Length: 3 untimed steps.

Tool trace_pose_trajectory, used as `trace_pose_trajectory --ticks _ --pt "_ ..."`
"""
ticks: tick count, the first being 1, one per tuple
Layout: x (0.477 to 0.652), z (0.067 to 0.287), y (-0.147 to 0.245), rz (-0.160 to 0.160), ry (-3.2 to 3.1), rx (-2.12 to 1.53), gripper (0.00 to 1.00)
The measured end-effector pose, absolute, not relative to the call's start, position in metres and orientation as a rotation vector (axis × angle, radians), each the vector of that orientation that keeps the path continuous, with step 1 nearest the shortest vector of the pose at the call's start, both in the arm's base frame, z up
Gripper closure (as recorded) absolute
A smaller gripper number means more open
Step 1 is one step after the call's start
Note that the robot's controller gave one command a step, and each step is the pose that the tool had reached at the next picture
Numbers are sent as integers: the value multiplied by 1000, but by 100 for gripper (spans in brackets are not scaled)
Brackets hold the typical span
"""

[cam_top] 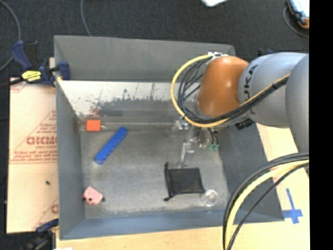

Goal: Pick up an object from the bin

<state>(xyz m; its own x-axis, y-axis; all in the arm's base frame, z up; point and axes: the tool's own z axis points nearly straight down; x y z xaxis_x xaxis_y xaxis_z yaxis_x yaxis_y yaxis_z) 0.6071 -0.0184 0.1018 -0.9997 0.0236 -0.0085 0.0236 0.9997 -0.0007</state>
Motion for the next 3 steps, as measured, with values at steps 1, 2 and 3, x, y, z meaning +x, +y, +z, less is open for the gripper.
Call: trace_pose_trajectory --ticks 1,2,3 --pt "579 78 -38 -1 3143 -134 0" --pt "578 71 -10 -3 3110 -368 0" --pt "535 70 -43 -3 3115 -432 0"
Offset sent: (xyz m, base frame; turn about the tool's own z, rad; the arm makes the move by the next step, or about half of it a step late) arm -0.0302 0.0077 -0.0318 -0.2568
